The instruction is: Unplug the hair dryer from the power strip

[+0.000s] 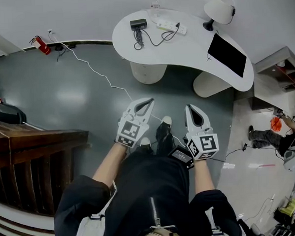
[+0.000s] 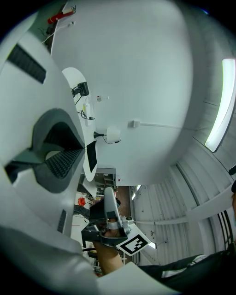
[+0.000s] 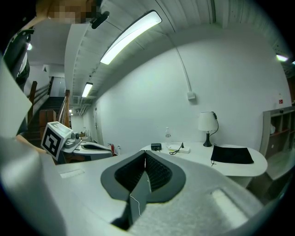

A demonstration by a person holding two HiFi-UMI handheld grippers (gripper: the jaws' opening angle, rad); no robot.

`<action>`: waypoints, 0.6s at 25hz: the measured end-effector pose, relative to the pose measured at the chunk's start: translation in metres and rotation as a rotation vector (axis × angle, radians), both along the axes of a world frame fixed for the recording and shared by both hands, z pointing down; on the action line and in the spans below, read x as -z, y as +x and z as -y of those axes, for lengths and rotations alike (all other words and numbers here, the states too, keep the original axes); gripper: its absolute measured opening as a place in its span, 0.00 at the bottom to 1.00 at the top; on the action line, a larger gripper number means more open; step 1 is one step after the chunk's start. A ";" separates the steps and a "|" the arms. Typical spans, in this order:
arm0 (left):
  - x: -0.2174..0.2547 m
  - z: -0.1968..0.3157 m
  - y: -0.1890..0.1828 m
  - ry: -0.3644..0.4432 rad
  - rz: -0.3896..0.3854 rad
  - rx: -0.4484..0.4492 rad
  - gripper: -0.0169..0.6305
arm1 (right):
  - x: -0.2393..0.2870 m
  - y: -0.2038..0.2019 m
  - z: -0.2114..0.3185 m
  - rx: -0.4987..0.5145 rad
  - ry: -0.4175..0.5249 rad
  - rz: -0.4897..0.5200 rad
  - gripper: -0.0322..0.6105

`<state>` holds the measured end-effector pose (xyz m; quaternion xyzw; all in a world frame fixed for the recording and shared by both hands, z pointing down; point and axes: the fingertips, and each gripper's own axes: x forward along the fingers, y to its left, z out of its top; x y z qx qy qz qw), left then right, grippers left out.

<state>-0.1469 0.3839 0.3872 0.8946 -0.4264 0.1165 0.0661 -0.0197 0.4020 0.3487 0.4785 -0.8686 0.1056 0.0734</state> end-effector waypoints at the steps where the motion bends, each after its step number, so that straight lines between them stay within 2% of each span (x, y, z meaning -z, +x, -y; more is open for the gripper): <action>1: -0.002 0.006 0.002 -0.003 0.005 0.002 0.04 | -0.002 0.002 0.006 0.001 -0.001 0.006 0.06; 15: -0.002 0.133 0.040 -0.033 0.032 0.060 0.04 | 0.002 0.032 0.147 0.069 0.006 0.042 0.06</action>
